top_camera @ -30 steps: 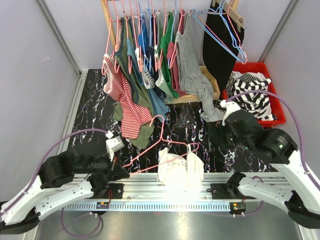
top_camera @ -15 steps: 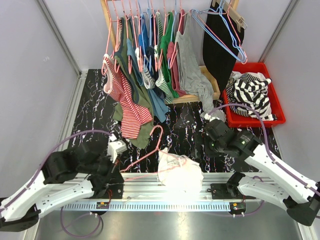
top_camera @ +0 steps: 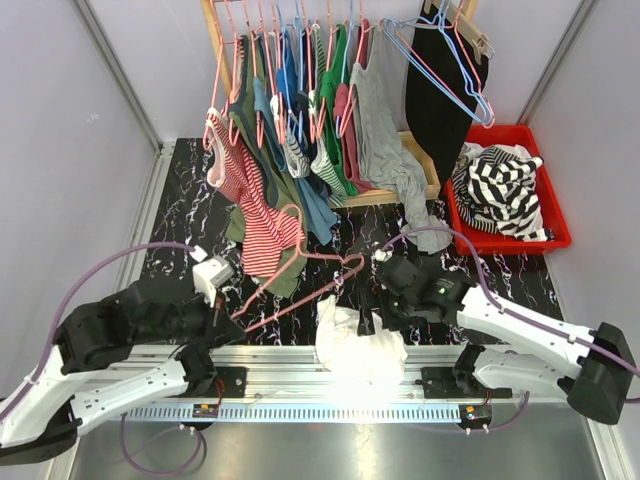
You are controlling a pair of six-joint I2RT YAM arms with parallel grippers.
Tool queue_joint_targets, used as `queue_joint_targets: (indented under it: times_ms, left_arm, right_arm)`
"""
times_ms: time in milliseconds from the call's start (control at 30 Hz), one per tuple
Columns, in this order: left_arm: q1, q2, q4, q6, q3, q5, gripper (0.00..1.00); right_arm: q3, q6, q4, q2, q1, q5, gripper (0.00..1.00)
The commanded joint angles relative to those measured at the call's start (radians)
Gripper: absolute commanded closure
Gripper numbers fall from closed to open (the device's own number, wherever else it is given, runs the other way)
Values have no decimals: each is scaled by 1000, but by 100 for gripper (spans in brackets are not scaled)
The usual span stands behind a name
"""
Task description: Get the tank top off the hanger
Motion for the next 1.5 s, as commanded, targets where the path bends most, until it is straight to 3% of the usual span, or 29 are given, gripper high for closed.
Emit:
queue_joint_targets:
  times_ms: [0,133,267,400,500,567,600,633,667,833,933,1067,1167,1267,1333,1467]
  left_arm:
    - [-2,-26,0,-33,106,-189,100]
    - [-2,-80,0,-68,124,-344,100]
    - [-2,-141,32,-102,92,-402,100]
    - [-2,-191,75,-125,31,-404,100]
    - [-2,-218,103,-129,-3,-393,100]
    - [-2,-237,121,-134,-24,-386,100]
    - [-2,-243,129,-135,-38,-383,100]
    - [-2,-249,139,-137,-44,-373,100]
    - [-2,-261,142,-139,-47,-370,100]
    - [-3,-269,139,-139,-47,-341,100]
    - [-2,-270,161,-136,-52,-317,100]
    - [-3,-264,201,-136,-75,-297,100]
    - [-3,-240,222,-134,-80,-269,100]
    - [-3,-218,228,-128,-63,-258,100]
    - [-3,-217,238,-126,-63,-243,100]
    - [-3,-206,265,-126,-80,-205,100]
  right_arm:
    - [-1,55,65,38,50,47,3]
    - [13,115,92,150,184,113,0]
    - [97,180,65,354,317,228,0]
    - [168,249,11,548,354,325,0]
    - [157,263,64,598,354,319,1]
    - [134,260,117,601,354,304,23]
    - [130,256,120,595,356,297,39]
    - [127,258,115,587,356,302,87]
    - [130,261,74,572,354,313,100]
    - [186,270,-127,287,336,467,100]
    - [222,218,-224,80,237,546,100]
    - [217,34,-155,-86,-180,523,100]
    - [252,-61,-98,-74,-357,511,100]
    - [306,-119,-23,-46,-610,517,100]
    - [341,-147,41,-43,-812,434,100]
    - [465,-126,166,108,-1020,395,100]
